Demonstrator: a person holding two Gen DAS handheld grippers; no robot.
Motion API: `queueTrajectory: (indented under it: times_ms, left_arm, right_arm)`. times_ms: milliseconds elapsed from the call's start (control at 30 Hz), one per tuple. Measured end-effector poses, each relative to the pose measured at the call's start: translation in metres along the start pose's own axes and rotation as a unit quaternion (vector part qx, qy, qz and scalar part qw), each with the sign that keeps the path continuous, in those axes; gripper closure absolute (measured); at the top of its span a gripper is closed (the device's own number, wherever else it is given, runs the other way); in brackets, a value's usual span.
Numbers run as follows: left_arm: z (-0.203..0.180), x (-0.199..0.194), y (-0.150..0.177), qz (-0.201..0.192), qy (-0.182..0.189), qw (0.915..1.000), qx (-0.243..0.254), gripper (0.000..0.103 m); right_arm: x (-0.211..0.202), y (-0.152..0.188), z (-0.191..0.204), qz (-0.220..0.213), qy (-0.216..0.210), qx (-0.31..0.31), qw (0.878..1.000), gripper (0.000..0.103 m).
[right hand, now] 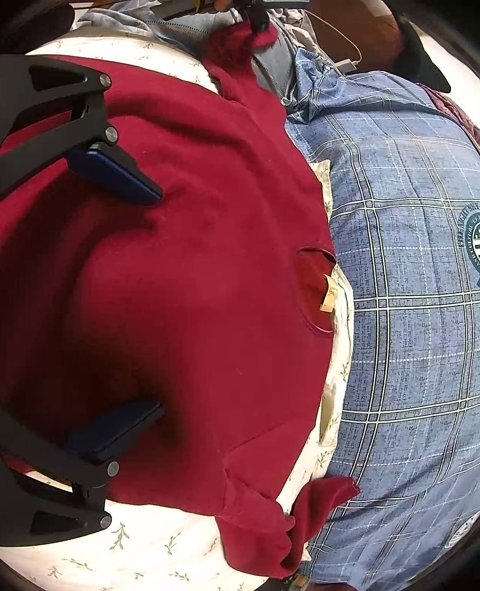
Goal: Fold small clothes
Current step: 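Grasp the sweater sleeve cuff with the left tool and lift it, then lay the held sleeve across the sweater chest and open the left tool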
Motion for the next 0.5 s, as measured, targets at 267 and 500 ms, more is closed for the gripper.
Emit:
queueTrajectory:
  times_ms: [267,500]
  left_arm:
    - [-0.102,-0.076,0.025,-0.036,0.164,0.9817,0.089,0.096]
    - [-0.211,-0.146,0.058,-0.038,0.3,0.9393,0.163,0.096]
  right_arm:
    - [-0.004,-0.003,-0.003,0.002,-0.01,0.007,1.0,0.0]
    - [-0.012,-0.01,-0.016,-0.003,-0.027,0.033,0.999,0.0]
Point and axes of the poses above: each gripper's, at about its wrist camera, not at the fingertips, and x roughly the way its jaws point, z to its left, y to its underside, the point moved 3 cm from there along x, roughly the way its jaws point, and after that the axes turned 10 degrees about y, right-handed, at the moved point
